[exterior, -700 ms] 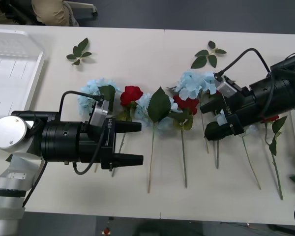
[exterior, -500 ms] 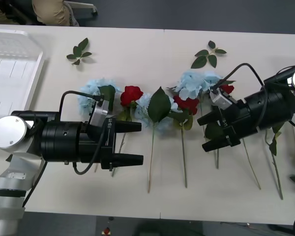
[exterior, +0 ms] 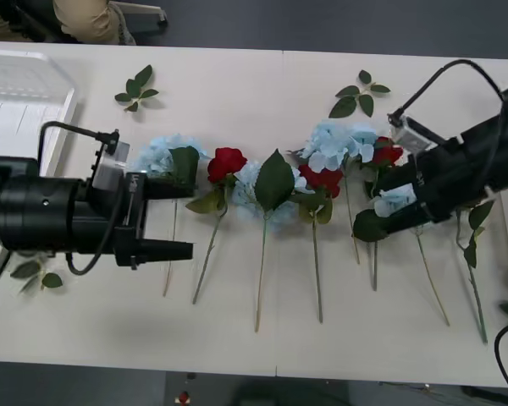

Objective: Put the red flowers into the right box and the blue flowers into the left box

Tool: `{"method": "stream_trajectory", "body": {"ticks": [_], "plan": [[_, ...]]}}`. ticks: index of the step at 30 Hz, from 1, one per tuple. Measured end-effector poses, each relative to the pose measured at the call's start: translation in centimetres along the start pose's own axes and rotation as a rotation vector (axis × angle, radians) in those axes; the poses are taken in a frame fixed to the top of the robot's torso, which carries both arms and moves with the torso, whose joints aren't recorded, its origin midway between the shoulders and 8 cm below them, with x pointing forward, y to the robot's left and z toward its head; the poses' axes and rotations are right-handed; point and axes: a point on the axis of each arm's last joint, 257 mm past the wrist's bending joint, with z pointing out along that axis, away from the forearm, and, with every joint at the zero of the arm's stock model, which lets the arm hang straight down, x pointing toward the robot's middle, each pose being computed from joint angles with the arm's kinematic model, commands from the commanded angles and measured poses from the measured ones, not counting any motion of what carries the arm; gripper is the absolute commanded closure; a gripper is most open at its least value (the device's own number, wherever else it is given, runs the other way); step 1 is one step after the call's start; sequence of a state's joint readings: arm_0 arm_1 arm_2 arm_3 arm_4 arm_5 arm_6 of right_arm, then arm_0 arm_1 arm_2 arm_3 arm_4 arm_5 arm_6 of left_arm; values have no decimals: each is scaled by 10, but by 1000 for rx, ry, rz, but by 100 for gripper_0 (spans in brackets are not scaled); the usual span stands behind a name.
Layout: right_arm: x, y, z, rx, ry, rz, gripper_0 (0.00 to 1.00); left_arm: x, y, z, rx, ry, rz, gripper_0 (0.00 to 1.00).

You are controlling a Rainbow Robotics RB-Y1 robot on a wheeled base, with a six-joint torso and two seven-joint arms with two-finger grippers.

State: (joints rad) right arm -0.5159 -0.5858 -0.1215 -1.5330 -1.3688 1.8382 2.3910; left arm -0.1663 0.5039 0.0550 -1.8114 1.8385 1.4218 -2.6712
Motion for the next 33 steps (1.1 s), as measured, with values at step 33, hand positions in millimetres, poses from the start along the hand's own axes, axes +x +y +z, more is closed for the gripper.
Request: {"method": "stream_trajectory", "body": {"ticks": [33], "plan": [[104, -73, -80, 743, 102, 1067, 0, 143, 120, -45, -723, 710, -312, 0]]}}
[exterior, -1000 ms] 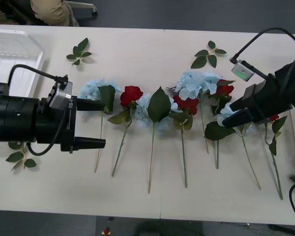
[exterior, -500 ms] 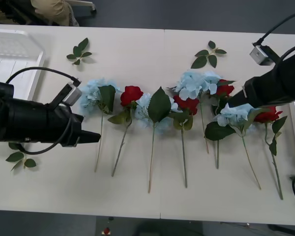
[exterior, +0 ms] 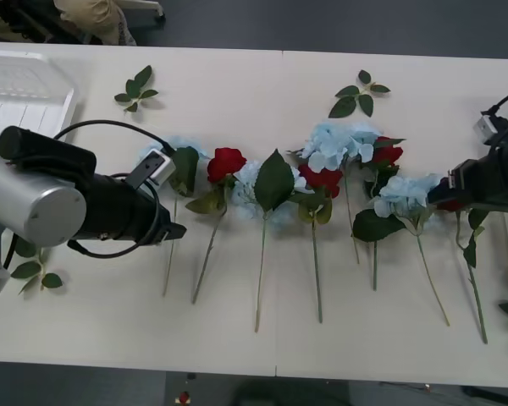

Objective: Put the red flowers into the right box and the blue flowers into the left box

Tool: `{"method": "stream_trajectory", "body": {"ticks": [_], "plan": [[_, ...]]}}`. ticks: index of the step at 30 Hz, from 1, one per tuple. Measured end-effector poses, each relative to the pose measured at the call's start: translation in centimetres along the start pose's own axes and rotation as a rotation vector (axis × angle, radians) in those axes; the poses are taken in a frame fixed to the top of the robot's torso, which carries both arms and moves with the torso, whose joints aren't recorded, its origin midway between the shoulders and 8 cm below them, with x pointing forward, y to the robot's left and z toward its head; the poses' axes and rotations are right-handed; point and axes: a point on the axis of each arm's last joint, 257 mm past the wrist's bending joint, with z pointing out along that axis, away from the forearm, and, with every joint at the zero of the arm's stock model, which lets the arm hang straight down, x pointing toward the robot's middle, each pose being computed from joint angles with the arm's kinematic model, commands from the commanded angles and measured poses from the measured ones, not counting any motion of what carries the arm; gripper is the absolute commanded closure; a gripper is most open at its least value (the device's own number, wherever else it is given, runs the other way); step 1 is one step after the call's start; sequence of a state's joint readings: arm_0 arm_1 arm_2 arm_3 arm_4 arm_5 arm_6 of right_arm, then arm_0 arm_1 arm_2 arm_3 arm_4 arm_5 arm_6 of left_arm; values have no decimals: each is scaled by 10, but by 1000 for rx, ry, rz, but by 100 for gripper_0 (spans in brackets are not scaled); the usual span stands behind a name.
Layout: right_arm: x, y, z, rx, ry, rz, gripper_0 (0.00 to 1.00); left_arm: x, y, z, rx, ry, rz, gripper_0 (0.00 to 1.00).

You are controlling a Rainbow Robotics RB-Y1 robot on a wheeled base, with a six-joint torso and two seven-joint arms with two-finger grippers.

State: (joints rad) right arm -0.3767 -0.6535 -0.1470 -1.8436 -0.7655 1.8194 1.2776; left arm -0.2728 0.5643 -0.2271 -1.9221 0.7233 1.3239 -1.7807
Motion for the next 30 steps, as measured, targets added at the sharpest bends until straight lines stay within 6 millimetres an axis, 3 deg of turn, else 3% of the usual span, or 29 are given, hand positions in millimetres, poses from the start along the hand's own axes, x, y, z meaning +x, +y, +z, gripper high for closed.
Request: {"method": "stream_trajectory", "body": {"ticks": [6, 13, 22, 26, 28, 30], "plan": [[-5, -38, 9, 46, -51, 44, 0, 18, 7, 29, -3, 66, -13, 0], [-1, -68, 25, 75, -83, 75, 0, 31, 7, 55, -4, 132, -23, 3], [-15, -80, 50, 88, -139, 67, 0, 36, 6, 79, -21, 200, 49, 8], [-7, -85, 63, 126, -118, 5, 0, 35, 11, 83, -38, 205, 56, 56], [-6, -87, 68, 132, -113, -28, 0, 34, 11, 84, -42, 206, 58, 86], [-7, -88, 70, 132, -116, -57, 0, 33, 10, 85, -46, 205, 61, 97]]}}
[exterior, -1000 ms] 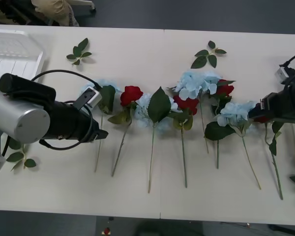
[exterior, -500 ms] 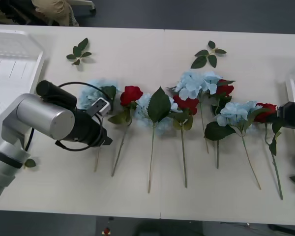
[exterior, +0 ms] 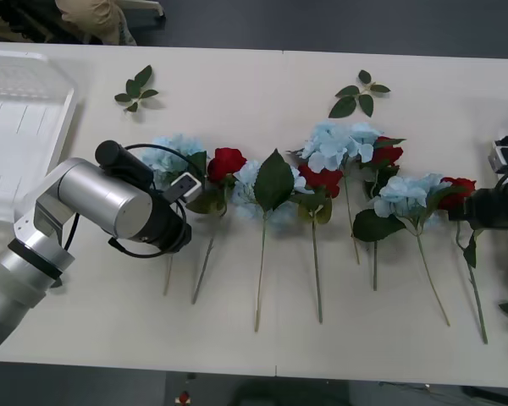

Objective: Put the red flowers into the right box and the blue flowers into the left box

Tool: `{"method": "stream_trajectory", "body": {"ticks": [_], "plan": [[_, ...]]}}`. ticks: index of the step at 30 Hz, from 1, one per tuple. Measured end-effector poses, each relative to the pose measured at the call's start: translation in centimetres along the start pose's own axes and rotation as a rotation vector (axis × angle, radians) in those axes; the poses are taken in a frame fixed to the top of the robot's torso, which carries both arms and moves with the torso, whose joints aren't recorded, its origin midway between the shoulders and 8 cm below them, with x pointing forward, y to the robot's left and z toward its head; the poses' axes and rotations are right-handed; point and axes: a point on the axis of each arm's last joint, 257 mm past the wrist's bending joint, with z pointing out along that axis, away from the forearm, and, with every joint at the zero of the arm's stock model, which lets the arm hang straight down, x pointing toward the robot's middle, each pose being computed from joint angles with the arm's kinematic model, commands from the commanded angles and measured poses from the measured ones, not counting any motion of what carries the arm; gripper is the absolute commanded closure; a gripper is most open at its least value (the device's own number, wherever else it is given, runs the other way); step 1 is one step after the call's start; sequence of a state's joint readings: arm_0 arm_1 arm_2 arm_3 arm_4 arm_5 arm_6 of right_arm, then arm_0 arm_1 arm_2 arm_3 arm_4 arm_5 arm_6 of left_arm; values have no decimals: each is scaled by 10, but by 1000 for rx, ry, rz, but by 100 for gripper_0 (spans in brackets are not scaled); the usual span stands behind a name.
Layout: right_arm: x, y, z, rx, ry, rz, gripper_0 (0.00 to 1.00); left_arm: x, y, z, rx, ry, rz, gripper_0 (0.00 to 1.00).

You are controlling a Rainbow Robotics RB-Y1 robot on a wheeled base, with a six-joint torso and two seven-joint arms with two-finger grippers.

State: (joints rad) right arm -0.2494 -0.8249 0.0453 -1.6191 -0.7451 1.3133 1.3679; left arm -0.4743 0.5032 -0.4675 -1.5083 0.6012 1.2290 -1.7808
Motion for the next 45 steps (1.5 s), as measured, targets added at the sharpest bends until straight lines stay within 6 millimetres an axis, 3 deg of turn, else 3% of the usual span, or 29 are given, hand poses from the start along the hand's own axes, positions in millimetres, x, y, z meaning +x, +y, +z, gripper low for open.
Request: {"method": "stream_trajectory", "body": {"ticks": [9, 15, 20, 26, 28, 30, 34, 37, 40, 41, 42, 44, 45], "plan": [[-6, 4, 11, -6, -43, -38, 0, -2, 1, 2, -19, 1, 9, 100], [12, 4, 30, 15, -18, -113, 0, -8, 37, -13, -116, -17, 13, 100], [17, 3, 38, 17, -17, -119, 0, -4, 75, -58, -203, 7, 30, 100], [16, 7, 44, 11, -37, -130, 0, 25, 118, -146, -236, 88, -50, 100], [19, 8, 49, 9, -39, -134, 0, 41, 141, -186, -271, 114, -96, 100], [23, 8, 56, 9, -38, -139, 0, 56, 177, -227, -343, 118, -133, 100], [33, 7, 66, 13, -23, -147, 0, 94, 252, -292, -499, 208, 12, 100], [29, 8, 70, 11, -35, -153, 0, 121, 309, -317, -629, 280, 43, 100], [21, 11, 71, 8, -55, -157, 0, 144, 354, -321, -723, 299, 8, 100], [18, 12, 71, 7, -59, -157, 16, 155, 363, -318, -734, 314, -4, 100], [16, 12, 71, 6, -62, -158, 25, 166, 370, -315, -738, 332, -15, 100], [14, 14, 70, 2, -64, -158, 60, 190, 382, -304, -736, 360, -43, 100], [13, 16, 70, -1, -64, -158, 68, 203, 385, -298, -725, 376, -62, 100]]}}
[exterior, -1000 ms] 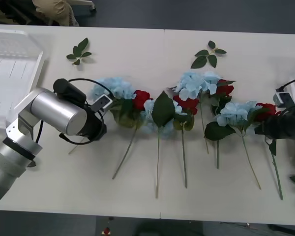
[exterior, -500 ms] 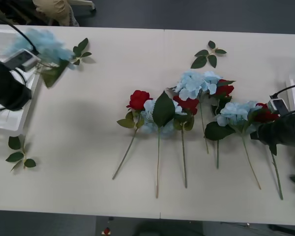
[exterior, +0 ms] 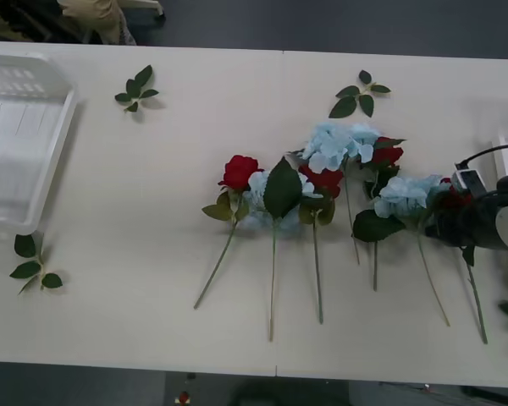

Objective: Put the red flowers into the right box and the blue flowers into the left box

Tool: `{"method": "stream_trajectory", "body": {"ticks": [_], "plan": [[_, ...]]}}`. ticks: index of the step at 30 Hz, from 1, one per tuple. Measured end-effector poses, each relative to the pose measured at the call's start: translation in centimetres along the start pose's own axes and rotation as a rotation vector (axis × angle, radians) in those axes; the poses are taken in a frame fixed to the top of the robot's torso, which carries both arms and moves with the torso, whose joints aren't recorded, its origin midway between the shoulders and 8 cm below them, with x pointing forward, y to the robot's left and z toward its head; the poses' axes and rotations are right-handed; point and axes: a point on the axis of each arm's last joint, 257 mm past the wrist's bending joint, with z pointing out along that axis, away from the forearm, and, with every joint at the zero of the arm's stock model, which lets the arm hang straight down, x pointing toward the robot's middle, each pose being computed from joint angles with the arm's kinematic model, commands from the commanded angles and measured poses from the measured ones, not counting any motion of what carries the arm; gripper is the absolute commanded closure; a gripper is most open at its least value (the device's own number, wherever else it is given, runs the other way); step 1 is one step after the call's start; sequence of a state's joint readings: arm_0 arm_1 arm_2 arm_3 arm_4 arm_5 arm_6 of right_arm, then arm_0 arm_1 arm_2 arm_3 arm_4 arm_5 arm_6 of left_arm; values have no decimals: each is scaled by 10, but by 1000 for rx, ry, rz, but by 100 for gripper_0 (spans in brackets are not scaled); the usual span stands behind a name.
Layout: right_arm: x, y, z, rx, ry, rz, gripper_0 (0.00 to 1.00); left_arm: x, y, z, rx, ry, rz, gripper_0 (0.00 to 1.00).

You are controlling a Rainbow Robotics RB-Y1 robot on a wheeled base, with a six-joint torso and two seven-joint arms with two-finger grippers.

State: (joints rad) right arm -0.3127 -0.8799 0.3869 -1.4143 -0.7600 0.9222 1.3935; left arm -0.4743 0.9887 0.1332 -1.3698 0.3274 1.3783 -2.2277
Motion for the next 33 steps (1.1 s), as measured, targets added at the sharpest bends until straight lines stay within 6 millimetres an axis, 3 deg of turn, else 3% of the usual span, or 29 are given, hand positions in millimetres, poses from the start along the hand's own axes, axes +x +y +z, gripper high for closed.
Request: {"method": "stream_trajectory", "body": {"ticks": [2, 3, 7, 9, 10, 11, 12, 15, 18, 21, 24, 26, 31, 33], "plan": [[0, 0, 0, -2, 1, 2, 93, 16, -8, 16, 24, 41, -8, 100], [0, 0, 0, -1, 2, 2, 98, 24, -12, 22, 29, 64, -3, 100], [1, -1, 1, 0, 3, 3, 100, 49, -17, 41, -11, 167, 80, 100], [2, -2, 1, 1, 5, 5, 100, 51, -26, 49, -12, 181, 122, 75], [2, -2, 1, 2, 5, 6, 100, 52, -30, 52, -9, 185, 136, 42], [2, -3, 2, 3, 5, 8, 100, 52, -33, 53, -4, 187, 143, 20], [2, -3, 2, 2, 4, 10, 100, 51, -36, 54, 5, 183, 143, 10], [2, -3, 2, -4, 6, 23, 100, 45, -45, 54, 42, 154, 117, 2], [-1, -5, 2, 0, 8, 25, 100, 39, -51, 53, 75, 125, 87, 2], [-1, -5, -2, -7, 42, 45, 100, 24, -73, 48, 180, 61, 26, 2], [-7, -7, -14, -28, 69, 97, 100, -3, -109, 23, 385, -57, -32, 3], [-16, -12, -25, -29, 67, 120, 100, -26, -127, -7, 529, -180, -9, 2], [-57, -13, -62, -50, -6, 137, 100, -94, -141, -101, 741, -520, 5, 2], [-74, -9, -75, -70, -46, 143, 100, -112, -150, -127, 775, -571, 7, 2]]}}
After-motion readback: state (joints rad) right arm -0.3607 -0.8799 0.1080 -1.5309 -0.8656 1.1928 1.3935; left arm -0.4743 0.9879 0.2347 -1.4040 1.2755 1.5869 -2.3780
